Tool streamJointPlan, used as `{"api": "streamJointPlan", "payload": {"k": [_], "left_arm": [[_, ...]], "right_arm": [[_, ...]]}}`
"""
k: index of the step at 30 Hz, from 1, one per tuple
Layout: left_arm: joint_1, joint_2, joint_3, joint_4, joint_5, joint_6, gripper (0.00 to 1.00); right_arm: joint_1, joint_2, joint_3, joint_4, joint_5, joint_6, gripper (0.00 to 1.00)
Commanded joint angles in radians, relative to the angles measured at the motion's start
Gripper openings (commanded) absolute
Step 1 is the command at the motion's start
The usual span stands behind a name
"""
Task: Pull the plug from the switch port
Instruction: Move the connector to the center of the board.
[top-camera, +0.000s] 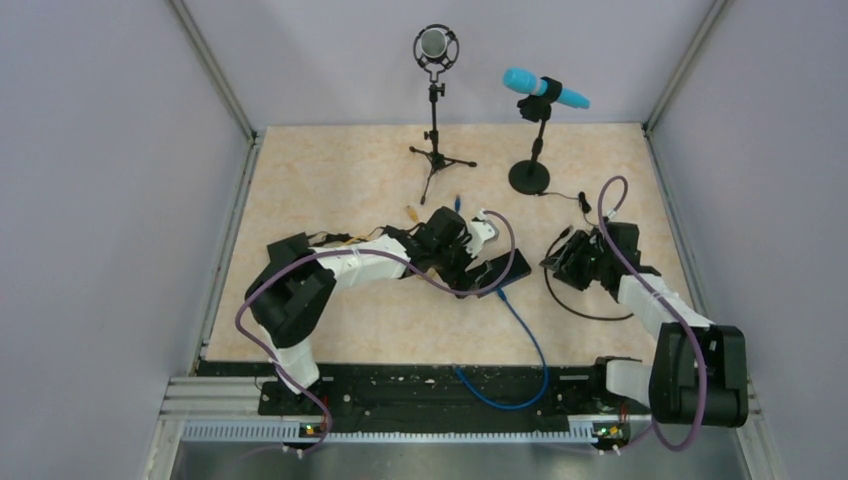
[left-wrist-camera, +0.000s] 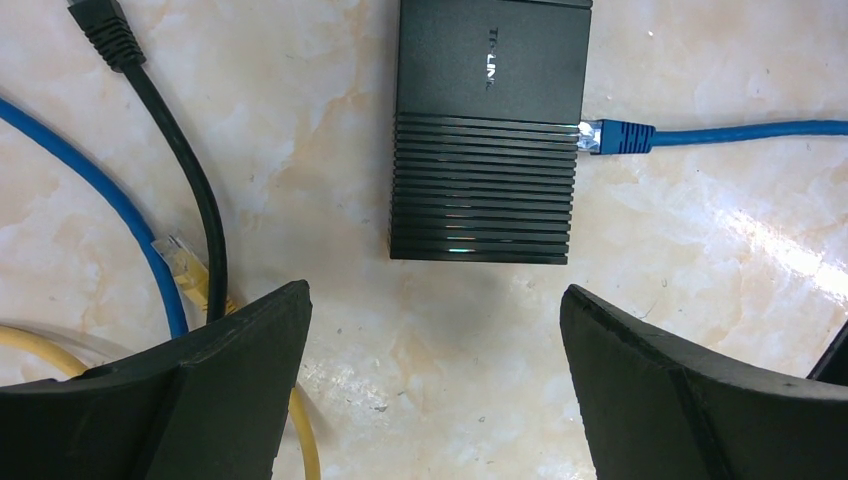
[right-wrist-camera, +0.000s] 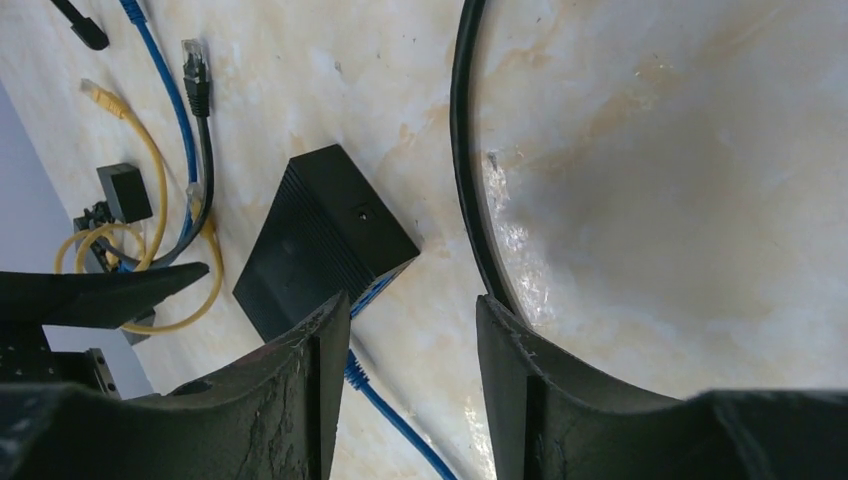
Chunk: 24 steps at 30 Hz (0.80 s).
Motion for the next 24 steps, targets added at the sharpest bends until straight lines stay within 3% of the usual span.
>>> {"api": "streamJointPlan", "payload": {"k": [1, 11, 17, 24], "left_arm": [[0.003, -0.006, 0.026, 0.008, 0.027, 0.003, 0.99], [0.003, -0.013, 0.014, 0.014, 0.02, -0.008, 0.99], [0.002, -0.019, 0.014, 0.011, 0.018, -0.008, 0.99], [0.003, -0.023, 0.013, 0.005, 0.015, -0.005, 0.99]], "right_arm": [[0.009, 0.056, 0.015, 0.05, -0.049, 0.002, 0.48], [0.048, 0.081, -0.022, 0.051, -0.063, 0.008, 0.47], [0.048, 0.091, -0.039, 0.035, 0.067, 0.011, 0.47], [-0.003, 0.141, 0.052, -0.001, 0.232, -0.028, 0.48]]}}
